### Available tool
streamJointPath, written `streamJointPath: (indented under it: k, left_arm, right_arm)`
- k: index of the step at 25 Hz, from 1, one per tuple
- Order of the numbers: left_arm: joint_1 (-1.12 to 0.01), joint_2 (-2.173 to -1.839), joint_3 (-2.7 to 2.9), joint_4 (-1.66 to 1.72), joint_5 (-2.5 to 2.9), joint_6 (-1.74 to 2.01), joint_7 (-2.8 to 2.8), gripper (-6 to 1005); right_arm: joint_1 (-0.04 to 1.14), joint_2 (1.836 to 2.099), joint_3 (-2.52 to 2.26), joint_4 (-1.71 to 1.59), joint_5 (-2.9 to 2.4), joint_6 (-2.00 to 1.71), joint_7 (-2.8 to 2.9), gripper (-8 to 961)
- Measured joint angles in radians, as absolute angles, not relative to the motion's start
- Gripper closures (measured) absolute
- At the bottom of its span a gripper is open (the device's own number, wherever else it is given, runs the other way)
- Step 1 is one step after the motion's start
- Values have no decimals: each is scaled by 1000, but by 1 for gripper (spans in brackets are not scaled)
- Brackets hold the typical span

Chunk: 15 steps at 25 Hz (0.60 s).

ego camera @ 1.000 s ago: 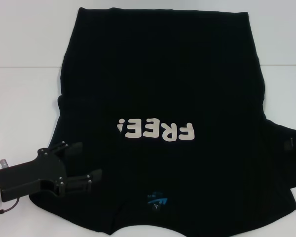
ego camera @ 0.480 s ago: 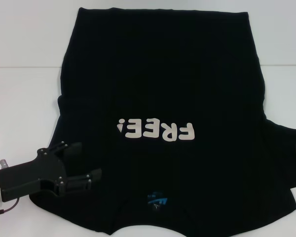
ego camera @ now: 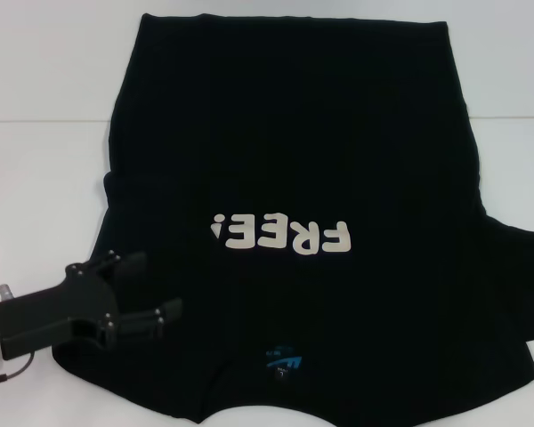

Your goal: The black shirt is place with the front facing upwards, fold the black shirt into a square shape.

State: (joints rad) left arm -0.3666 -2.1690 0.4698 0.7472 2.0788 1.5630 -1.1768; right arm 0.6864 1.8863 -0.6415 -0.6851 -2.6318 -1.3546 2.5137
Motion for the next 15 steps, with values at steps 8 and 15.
streamJointPath:
  k: [8,15]
  left_arm:
    - [-365,-2167,438,747,2058,1563,-1177,51]
    - [-364,-2166,437,747,2058,1563,-1175,51]
  right_arm:
    - [672,1853,-581,-712,-2621,-1380,2508,915]
    - [661,1838,-509,-815,-2617,-1450,2506,914]
